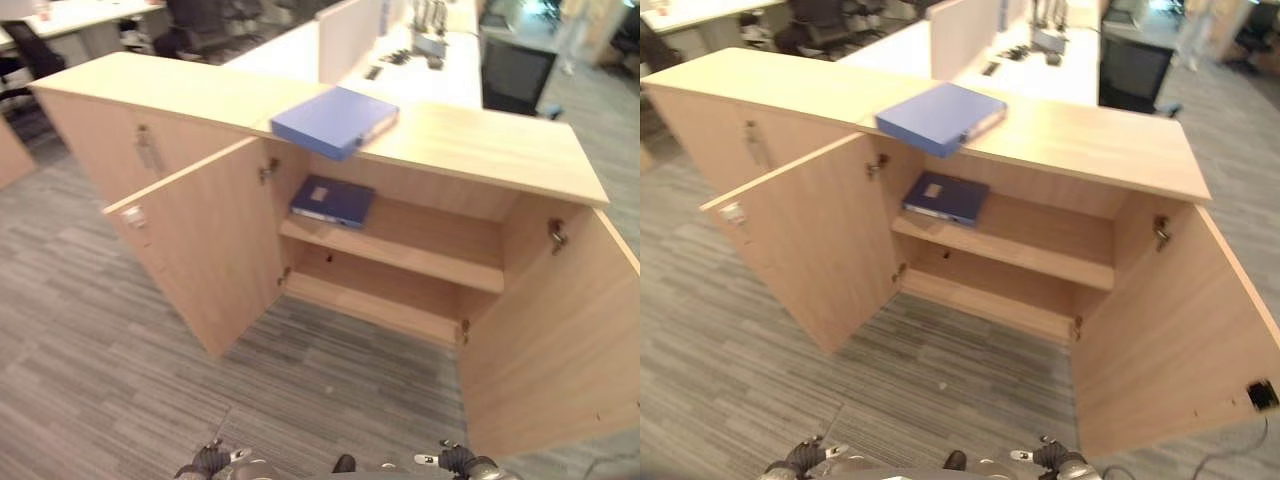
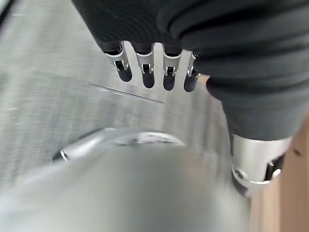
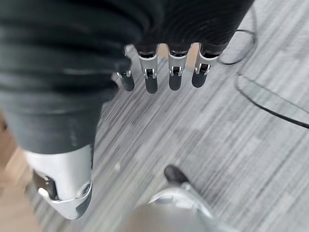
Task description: Put the empty folder in the office cabinet
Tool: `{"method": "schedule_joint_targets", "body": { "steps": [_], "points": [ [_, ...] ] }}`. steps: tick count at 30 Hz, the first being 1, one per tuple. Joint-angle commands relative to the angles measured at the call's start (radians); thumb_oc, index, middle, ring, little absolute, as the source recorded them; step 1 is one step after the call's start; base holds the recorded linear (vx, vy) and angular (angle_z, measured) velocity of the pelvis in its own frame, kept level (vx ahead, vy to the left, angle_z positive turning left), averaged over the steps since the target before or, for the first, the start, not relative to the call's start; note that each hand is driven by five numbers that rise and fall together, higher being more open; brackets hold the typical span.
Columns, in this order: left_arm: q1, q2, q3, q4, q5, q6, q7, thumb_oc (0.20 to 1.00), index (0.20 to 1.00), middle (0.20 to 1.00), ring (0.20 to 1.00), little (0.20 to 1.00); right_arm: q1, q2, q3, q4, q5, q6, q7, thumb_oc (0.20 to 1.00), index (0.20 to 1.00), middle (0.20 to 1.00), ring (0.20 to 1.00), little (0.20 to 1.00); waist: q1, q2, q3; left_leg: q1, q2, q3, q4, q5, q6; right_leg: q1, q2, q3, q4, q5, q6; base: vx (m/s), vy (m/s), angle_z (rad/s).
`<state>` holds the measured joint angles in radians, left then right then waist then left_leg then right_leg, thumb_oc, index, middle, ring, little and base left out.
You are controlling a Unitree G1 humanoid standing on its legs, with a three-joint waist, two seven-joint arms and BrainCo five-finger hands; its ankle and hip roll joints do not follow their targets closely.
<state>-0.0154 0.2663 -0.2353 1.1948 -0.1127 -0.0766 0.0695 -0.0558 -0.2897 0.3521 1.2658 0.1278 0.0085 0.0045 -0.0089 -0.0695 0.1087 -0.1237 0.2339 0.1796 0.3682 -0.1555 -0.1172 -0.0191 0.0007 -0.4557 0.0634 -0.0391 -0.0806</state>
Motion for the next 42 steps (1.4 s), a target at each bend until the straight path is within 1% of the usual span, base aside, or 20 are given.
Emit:
{"method": "schedule_joint_targets", "body": {
  "steps": [1, 2, 3, 4, 6, 9, 14, 16, 17, 18, 20, 21, 23, 25, 27, 28, 29, 30, 34, 42],
  "points": [
    [-0.032, 0.002, -0.022, -0.001, -0.042, -0.017, -0.005, 1.000, 1.000, 1.000, 1.000, 1.000, -0.064, -0.019, 0.015, 0.011, -0.027, -0.016, 0.004, 1.000, 1.000, 1.000, 1.000, 1.000, 0.069, 0.004, 0.094, 0.011, -0.107, -0.155, -0.157, 0.114, 0.033, 0.080, -0.089, 0.033, -0.016, -0.020, 0.120, 0.12, 0.048, -0.69],
    [-0.032, 0.002, -0.022, 0.000, -0.042, -0.017, -0.005, 1.000, 1.000, 1.000, 1.000, 1.000, -0.064, -0.019, 0.015, 0.011, -0.027, -0.016, 0.004, 1.000, 1.000, 1.000, 1.000, 1.000, 0.069, 0.003, 0.095, 0.014, -0.108, -0.154, -0.161, 0.116, 0.033, 0.081, -0.090, 0.034, -0.016, -0.020, 0.120, 0.17, 0.156, -1.08],
    [-0.042, 0.001, -0.040, -0.015, -0.059, -0.023, -0.011, 1.000, 1.000, 1.000, 1.000, 1.000, -0.070, -0.021, 0.026, 0.014, -0.032, -0.016, 0.003, 1.000, 1.000, 1.000, 1.000, 1.000, 0.073, 0.012, 0.100, -0.039, -0.125, -0.218, -0.237, 0.215, 0.030, 0.088, -0.081, 0.060, -0.024, -0.014, 0.115, 0.11, 0.153, -1.13],
    [-0.043, 0.003, -0.043, -0.026, -0.064, -0.024, -0.012, 1.000, 1.000, 1.000, 1.000, 1.000, -0.070, -0.022, 0.027, 0.014, -0.033, -0.017, 0.003, 1.000, 1.000, 1.000, 1.000, 1.000, 0.075, 0.020, 0.101, -0.050, -0.122, -0.236, -0.278, 0.249, 0.027, 0.096, -0.072, 0.074, -0.025, -0.021, 0.115, 0.17, 0.212, -0.88],
    [-0.047, 0.006, -0.052, -0.045, -0.072, -0.025, -0.014, 1.000, 1.000, 1.000, 1.000, 1.000, -0.074, -0.025, 0.031, 0.014, -0.036, -0.015, 0.003, 1.000, 1.000, 1.000, 1.000, 1.000, 0.084, 0.031, 0.107, -0.069, -0.129, -0.263, -0.326, 0.281, 0.023, 0.112, -0.063, 0.110, -0.018, -0.034, 0.115, 0.17, 0.169, -0.59],
    [-0.045, -0.003, -0.062, -0.047, -0.076, -0.030, -0.016, 1.000, 1.000, 1.000, 1.000, 1.000, -0.071, -0.024, 0.027, 0.017, -0.038, -0.016, 0.005, 1.000, 1.000, 1.000, 1.000, 1.000, 0.081, 0.047, 0.084, -0.033, -0.148, -0.310, -0.357, 0.268, 0.025, 0.124, -0.065, 0.163, -0.011, -0.044, 0.128, 0.19, 0.230, -0.78],
    [-0.046, -0.010, -0.061, -0.031, -0.080, -0.028, -0.021, 1.000, 1.000, 1.000, 1.000, 1.000, -0.055, -0.012, 0.005, 0.029, -0.042, -0.007, 0.005, 1.000, 1.000, 1.000, 1.000, 1.000, 0.069, 0.041, 0.047, 0.002, -0.175, -0.271, -0.351, 0.241, 0.048, 0.140, -0.110, 0.184, -0.020, -0.034, 0.156, 0.20, 0.259, -0.32],
    [-0.046, -0.007, -0.046, -0.023, -0.085, -0.027, -0.023, 1.000, 1.000, 1.000, 1.000, 1.000, -0.058, 0.000, 0.004, 0.029, -0.050, -0.005, 0.011, 1.000, 1.000, 1.000, 1.000, 1.000, 0.069, 0.042, 0.029, 0.036, -0.210, -0.239, -0.368, 0.217, 0.085, 0.126, -0.148, 0.203, 0.007, -0.027, 0.183, 0.18, 0.315, -0.24],
    [-0.046, -0.007, -0.046, -0.023, -0.085, -0.027, -0.023, 1.000, 1.000, 1.000, 1.000, 1.000, -0.058, 0.000, 0.004, 0.029, -0.050, -0.005, 0.011, 1.000, 1.000, 1.000, 1.000, 1.000, 0.070, 0.042, 0.029, 0.036, -0.210, -0.237, -0.369, 0.217, 0.085, 0.125, -0.148, 0.204, 0.008, -0.028, 0.183, 0.14, 0.304, -0.23],
    [-0.045, 0.000, -0.032, -0.020, -0.087, -0.025, -0.023, 1.000, 1.000, 1.000, 1.000, 1.000, -0.066, 0.008, 0.004, 0.025, -0.061, -0.005, 0.017, 1.000, 1.000, 1.000, 1.000, 1.000, 0.076, 0.047, 0.026, 0.057, -0.235, -0.218, -0.375, 0.197, 0.113, 0.101, -0.179, 0.212, 0.075, -0.023, 0.198, 0.08, 0.202, -0.30],
    [-0.044, 0.001, -0.026, -0.017, -0.081, -0.024, -0.025, 1.000, 1.000, 1.000, 1.000, 1.000, -0.074, 0.013, 0.003, 0.020, -0.065, -0.006, 0.018, 1.000, 1.000, 1.000, 1.000, 1.000, 0.078, 0.051, 0.029, 0.071, -0.250, -0.205, -0.376, 0.187, 0.128, 0.085, -0.201, 0.213, 0.126, -0.008, 0.207, 0.13, 0.323, -0.39],
    [-0.038, 0.007, -0.017, -0.022, -0.078, -0.022, -0.025, 1.000, 1.000, 1.000, 1.000, 1.000, -0.080, 0.017, 0.004, 0.009, -0.069, -0.005, 0.022, 1.000, 1.000, 1.000, 1.000, 1.000, 0.079, 0.058, 0.036, 0.104, -0.273, -0.192, -0.381, 0.174, 0.152, 0.049, -0.239, 0.216, 0.236, 0.048, 0.211, 0.12, 0.318, -0.44],
    [-0.030, 0.016, -0.011, -0.029, -0.071, -0.019, -0.026, 1.000, 1.000, 1.000, 1.000, 1.000, -0.086, 0.016, 0.014, -0.017, -0.075, -0.009, 0.023, 1.000, 1.000, 1.000, 1.000, 1.000, 0.078, 0.064, 0.051, 0.130, -0.299, -0.185, -0.377, 0.159, 0.177, 0.023, -0.274, 0.202, 0.334, 0.103, 0.207, 0.13, 0.321, -0.36],
    [-0.021, 0.023, -0.002, -0.033, -0.065, -0.014, -0.025, 1.000, 1.000, 1.000, 1.000, 1.000, -0.078, 0.022, 0.023, -0.029, -0.086, -0.009, 0.024, 1.000, 1.000, 1.000, 1.000, 1.000, 0.081, 0.066, 0.061, 0.159, -0.305, -0.179, -0.376, 0.144, 0.187, -0.008, -0.299, 0.172, 0.404, 0.124, 0.204, 0.14, 0.231, -0.08],
    [-0.015, 0.022, 0.008, -0.035, -0.075, -0.015, -0.017, 1.000, 1.000, 1.000, 1.000, 1.000, -0.076, 0.010, -0.001, -0.026, -0.065, -0.005, 0.016, 1.000, 1.000, 1.000, 1.000, 1.000, 0.074, 0.071, 0.072, 0.179, -0.303, -0.193, -0.388, 0.137, 0.184, -0.039, -0.268, 0.138, 0.295, 0.105, 0.198, 0.13, 0.034, 0.05],
    [-0.016, 0.016, 0.007, -0.014, -0.073, -0.017, -0.014, 1.000, 1.000, 1.000, 1.000, 1.000, -0.075, 0.009, -0.013, -0.017, -0.054, -0.006, 0.011, 1.000, 1.000, 1.000, 1.000, 1.000, 0.067, 0.067, 0.075, 0.193, -0.304, -0.203, -0.397, 0.131, 0.178, -0.057, -0.233, 0.143, 0.179, 0.107, 0.203, 0.13, -0.124, 0.15],
    [-0.020, 0.010, 0.009, -0.004, -0.072, -0.020, -0.011, 1.000, 1.000, 1.000, 1.000, 1.000, -0.075, 0.010, -0.018, -0.011, -0.046, -0.006, 0.007, 1.000, 1.000, 1.000, 1.000, 1.000, 0.056, 0.059, 0.081, 0.201, -0.310, -0.215, -0.399, 0.125, 0.174, -0.084, -0.205, 0.169, 0.070, 0.150, 0.220, 0.25, -0.213, 0.24],
    [-0.025, 0.005, 0.012, 0.006, -0.070, -0.023, -0.010, 1.000, 1.000, 1.000, 1.000, 1.000, -0.073, 0.016, -0.023, 0.001, -0.036, -0.004, 0.006, 1.000, 1.000, 1.000, 1.000, 1.000, 0.039, 0.047, 0.095, 0.224, -0.325, -0.244, -0.395, 0.112, 0.169, -0.133, -0.169, 0.242, -0.017, 0.205, 0.237, 0.25, -0.203, -0.03],
    [-0.022, -0.001, 0.017, 0.023, -0.057, -0.023, -0.011, 1.000, 1.000, 1.000, 1.000, 1.000, -0.063, 0.016, -0.026, 0.015, -0.037, -0.006, 0.006, 1.000, 1.000, 1.000, 1.000, 1.000, 0.035, 0.033, 0.077, 0.251, -0.335, -0.267, -0.389, 0.080, 0.163, -0.092, -0.154, 0.253, -0.083, 0.217, 0.232, 0.23, -0.150, 0.63],
    [-0.016, -0.015, 0.006, 0.014, -0.063, -0.024, -0.009, 1.000, 1.000, 1.000, 1.000, 1.000, -0.070, 0.006, 0.011, -0.008, -0.037, -0.020, 0.003, 1.000, 1.000, 1.000, 1.000, 1.000, 0.033, 0.030, 0.037, 0.260, -0.263, -0.284, -0.349, 0.036, 0.112, -0.044, -0.097, 0.224, -0.083, 0.145, 0.192, 0.21, -0.227, 0.29]
  ]
}}
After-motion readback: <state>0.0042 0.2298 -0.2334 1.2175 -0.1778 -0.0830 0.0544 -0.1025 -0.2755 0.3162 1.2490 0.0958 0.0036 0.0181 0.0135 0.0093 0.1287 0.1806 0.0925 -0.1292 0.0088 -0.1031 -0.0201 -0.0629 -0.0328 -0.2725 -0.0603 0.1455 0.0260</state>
